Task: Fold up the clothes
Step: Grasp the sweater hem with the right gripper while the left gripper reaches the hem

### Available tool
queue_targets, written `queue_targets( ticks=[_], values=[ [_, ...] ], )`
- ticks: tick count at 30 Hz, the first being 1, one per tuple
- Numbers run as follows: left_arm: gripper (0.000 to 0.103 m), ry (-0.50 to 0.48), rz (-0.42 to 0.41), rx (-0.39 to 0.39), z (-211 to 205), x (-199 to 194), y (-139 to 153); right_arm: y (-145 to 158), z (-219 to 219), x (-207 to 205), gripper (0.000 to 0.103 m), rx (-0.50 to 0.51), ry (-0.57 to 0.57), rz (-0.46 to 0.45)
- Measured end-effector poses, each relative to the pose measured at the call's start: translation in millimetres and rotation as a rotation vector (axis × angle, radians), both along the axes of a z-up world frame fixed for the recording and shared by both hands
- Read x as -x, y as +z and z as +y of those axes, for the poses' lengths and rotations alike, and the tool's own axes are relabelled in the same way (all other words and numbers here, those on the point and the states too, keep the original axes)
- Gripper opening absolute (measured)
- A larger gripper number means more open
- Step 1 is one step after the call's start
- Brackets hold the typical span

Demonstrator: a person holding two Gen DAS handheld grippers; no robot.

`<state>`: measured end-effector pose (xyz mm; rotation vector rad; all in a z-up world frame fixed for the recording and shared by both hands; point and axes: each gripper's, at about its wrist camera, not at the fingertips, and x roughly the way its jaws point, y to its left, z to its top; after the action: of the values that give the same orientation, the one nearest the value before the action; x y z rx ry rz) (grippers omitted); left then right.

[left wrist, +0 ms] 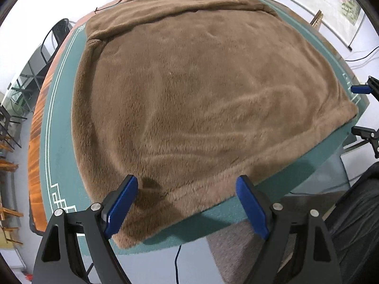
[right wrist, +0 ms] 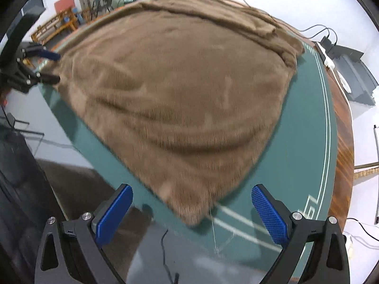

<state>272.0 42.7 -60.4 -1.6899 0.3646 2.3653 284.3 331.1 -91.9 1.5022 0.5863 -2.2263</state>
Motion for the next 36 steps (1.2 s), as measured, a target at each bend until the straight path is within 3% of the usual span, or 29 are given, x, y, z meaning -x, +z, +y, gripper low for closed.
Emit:
queue_targets(
  ticks=[6, 9, 21, 28, 36],
  values=[
    [0.087, 0.021, -0.005, 0.000, -0.2, -2.9, -3.2, -13.1, 7.1, -4.9, 0.102, -0.091, -0.040, 0.039],
    [0.087, 0.027, -0.001, -0.004, 0.3, -4.7, -2.2, -9.2, 13.0, 1.5, 0.102, -0.084, -0.099, 0.064],
    [0.087, 0.078, 0.009, -0.004, -16.2, -17.9, -3.8, 8.1, 46.4, 30.9, 0.102, 0.104, -0.325, 0.040],
    [0.087, 0.087, 0.020, 0.012, -19.7, -28.3, -5.2, 4.2, 27.3, 33.1, 0.101, 0.055, -0.248, 0.057],
    [0.087, 0.108, 0.020, -0.003, -20.3, -30.3, -4.0, 10.9, 18.0, 35.1, 0.068, 0.097, -0.180, 0.014]
  ],
)
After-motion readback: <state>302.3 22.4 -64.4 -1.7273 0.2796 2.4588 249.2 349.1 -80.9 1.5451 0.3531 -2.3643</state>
